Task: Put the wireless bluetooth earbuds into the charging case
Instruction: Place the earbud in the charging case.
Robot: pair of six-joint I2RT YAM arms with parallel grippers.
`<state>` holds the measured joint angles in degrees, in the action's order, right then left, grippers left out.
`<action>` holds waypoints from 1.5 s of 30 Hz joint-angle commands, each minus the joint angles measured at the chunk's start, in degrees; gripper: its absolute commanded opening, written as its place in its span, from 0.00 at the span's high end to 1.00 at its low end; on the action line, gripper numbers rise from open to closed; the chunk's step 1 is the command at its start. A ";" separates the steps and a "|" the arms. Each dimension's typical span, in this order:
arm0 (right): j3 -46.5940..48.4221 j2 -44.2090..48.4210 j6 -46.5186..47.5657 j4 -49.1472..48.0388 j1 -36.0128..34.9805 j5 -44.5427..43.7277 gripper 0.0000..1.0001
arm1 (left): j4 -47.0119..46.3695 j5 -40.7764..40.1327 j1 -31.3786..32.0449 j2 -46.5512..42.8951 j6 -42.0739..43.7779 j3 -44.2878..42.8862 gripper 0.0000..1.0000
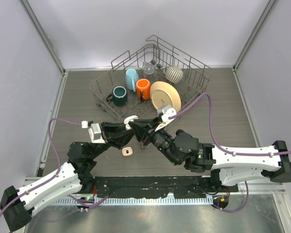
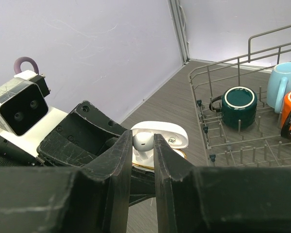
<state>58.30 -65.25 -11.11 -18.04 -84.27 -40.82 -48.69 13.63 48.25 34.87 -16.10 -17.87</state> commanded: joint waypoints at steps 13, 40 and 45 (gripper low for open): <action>3.04 1.62 -0.49 -2.17 -0.54 0.82 0.99 | -5.89 -1.41 -0.26 -0.60 0.28 0.64 1.00; 4.89 -1.80 -0.13 -2.00 -0.46 0.48 0.99 | -5.81 -0.53 -0.17 0.20 -0.16 0.03 1.00; 4.10 -2.77 -0.57 -1.21 -0.46 -1.10 0.99 | -5.80 -0.27 -0.26 -0.15 -0.16 -0.59 1.00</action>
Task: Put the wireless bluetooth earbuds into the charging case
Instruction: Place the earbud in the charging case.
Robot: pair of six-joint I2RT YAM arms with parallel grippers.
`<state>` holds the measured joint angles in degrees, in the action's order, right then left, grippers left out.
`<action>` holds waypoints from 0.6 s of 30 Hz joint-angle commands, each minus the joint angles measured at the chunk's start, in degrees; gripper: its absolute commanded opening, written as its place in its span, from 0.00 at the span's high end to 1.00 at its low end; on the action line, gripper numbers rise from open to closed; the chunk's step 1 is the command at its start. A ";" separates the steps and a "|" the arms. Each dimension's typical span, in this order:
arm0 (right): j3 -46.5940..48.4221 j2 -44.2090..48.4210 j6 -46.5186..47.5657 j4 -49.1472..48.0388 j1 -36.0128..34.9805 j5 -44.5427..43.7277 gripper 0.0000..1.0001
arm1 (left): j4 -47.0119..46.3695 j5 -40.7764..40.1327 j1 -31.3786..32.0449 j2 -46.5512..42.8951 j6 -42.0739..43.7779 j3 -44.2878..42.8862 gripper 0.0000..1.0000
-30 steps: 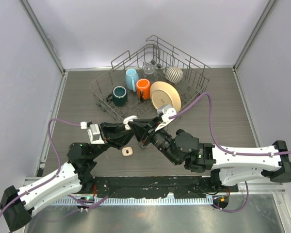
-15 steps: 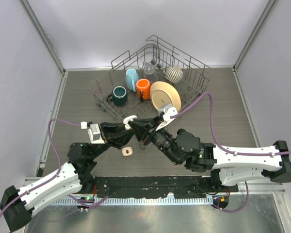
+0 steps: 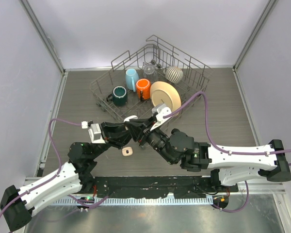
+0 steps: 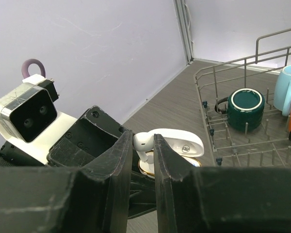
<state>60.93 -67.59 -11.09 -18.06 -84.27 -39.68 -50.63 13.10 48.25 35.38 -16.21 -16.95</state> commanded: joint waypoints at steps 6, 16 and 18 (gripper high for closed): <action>-0.19 0.18 -0.77 -0.74 -0.46 -3.47 0.99 | -3.86 0.26 -0.17 -1.01 -0.05 -1.59 1.00; -1.16 1.06 -2.53 1.71 -0.46 -2.42 0.99 | -3.95 -0.36 -0.26 -1.80 0.39 -2.03 1.00; -0.99 0.97 -2.97 3.64 -0.46 -2.51 0.99 | -3.95 -0.45 -0.26 -1.80 0.56 -2.12 1.00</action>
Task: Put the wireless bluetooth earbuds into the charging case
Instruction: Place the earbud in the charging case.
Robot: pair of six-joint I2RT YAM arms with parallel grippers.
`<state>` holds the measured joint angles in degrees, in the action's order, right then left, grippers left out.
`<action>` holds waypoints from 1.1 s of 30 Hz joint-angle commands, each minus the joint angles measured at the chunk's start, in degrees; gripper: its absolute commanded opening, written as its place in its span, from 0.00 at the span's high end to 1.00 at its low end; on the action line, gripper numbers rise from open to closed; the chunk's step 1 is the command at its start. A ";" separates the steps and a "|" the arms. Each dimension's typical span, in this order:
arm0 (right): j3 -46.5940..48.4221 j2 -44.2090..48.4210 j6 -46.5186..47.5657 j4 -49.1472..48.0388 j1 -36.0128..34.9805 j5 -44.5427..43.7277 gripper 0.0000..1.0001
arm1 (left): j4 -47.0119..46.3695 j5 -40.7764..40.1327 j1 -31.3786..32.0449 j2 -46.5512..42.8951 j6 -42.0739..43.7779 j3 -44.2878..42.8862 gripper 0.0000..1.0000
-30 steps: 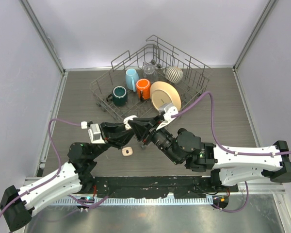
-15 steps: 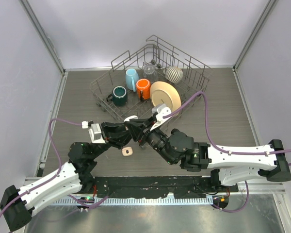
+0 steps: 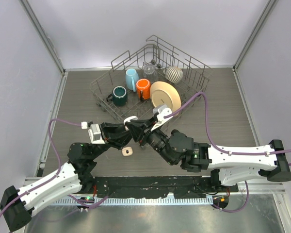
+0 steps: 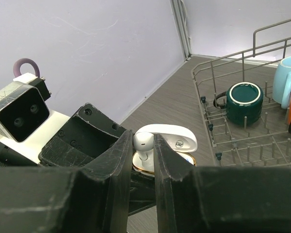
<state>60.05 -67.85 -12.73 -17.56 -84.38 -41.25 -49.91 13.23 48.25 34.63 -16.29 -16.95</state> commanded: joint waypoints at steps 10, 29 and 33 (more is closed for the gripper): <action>-0.29 3.17 -2.74 7.98 -0.35 -2.60 0.99 | -4.67 -1.55 -0.17 -1.94 1.35 -1.59 1.00; 7.01 3.08 -3.27 11.41 -0.35 -4.54 0.52 | -3.70 1.18 -0.17 -1.41 1.00 -1.59 1.00; 7.45 4.83 -2.91 9.22 -0.26 -2.69 0.50 | -2.56 1.53 -0.26 -1.32 0.91 -1.68 1.00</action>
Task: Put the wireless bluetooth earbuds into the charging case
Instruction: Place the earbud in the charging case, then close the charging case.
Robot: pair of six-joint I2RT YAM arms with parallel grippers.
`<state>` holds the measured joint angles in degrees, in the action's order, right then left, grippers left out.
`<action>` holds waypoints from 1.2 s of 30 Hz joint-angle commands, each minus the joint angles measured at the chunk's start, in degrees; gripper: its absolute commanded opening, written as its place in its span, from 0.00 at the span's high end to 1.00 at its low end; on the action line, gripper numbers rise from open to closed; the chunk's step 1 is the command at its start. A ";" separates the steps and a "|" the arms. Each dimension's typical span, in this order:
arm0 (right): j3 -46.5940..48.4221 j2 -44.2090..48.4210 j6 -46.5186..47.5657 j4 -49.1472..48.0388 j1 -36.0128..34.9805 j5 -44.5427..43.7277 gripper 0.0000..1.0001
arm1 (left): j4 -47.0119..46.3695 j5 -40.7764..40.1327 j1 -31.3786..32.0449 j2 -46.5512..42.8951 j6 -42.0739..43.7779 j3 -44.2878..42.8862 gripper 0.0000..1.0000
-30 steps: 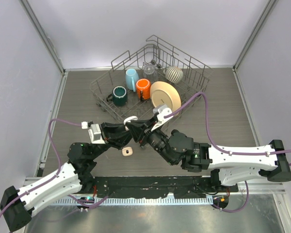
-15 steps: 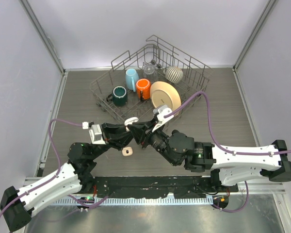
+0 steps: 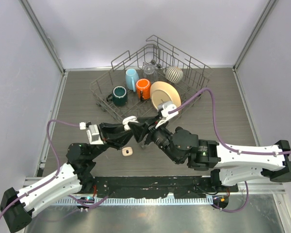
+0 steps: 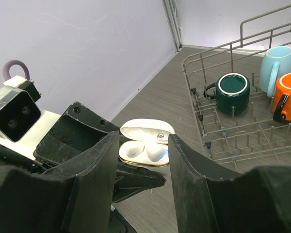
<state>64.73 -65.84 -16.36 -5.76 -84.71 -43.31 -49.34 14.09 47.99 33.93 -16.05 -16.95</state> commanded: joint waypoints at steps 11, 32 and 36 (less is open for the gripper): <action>14.09 0.30 -4.11 14.77 0.86 -6.35 0.46 | 1.70 4.10 0.09 -2.47 1.20 -1.95 1.00; 15.97 -3.33 -19.76 33.36 16.86 31.44 0.58 | 6.63 10.70 0.00 -1.06 1.81 -5.73 1.00; 11.13 0.27 -20.64 33.01 16.59 34.60 0.61 | 7.15 8.24 0.00 -1.06 1.90 -5.38 1.00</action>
<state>79.75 -70.06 -35.53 28.29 -67.70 -14.22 -41.65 25.36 47.99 32.88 -15.27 -20.45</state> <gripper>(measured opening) 0.398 0.306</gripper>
